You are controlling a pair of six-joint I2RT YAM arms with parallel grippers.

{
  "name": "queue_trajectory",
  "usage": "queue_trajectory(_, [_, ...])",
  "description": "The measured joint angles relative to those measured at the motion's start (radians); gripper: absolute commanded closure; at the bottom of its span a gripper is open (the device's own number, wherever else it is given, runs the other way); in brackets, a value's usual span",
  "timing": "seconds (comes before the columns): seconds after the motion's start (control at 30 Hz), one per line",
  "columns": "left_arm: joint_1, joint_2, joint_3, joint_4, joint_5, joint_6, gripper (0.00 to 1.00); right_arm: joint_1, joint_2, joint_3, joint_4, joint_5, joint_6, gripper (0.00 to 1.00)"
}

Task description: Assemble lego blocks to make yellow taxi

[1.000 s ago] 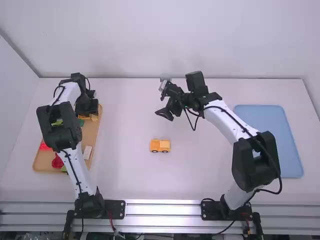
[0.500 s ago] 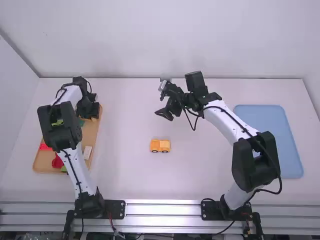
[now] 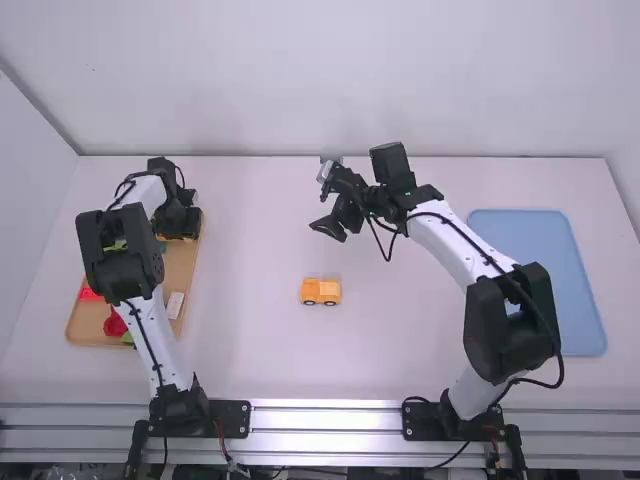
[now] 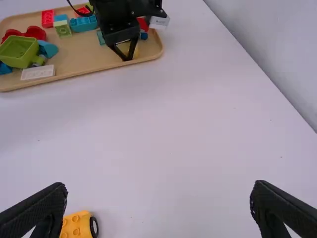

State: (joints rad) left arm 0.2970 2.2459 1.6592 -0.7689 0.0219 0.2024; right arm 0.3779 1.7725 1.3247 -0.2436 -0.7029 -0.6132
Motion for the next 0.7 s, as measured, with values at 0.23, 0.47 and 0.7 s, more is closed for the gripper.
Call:
queue_trajectory(0.23, [0.0,0.0,0.032,-0.1,-0.041,-0.057,0.92,0.0,0.0,0.0,0.001,0.0,0.005,0.01])
queue_trajectory(0.47, [-0.02,-0.041,0.06,-0.065,-0.08,-0.094,0.94,-0.003,0.0,0.0,0.008,0.0,0.023,0.01])
queue_trajectory(0.7, [-0.204,-0.443,-0.229,0.229,-0.098,-0.063,0.95,-0.043,0.0,0.0,0.067,-0.006,0.151,0.01])
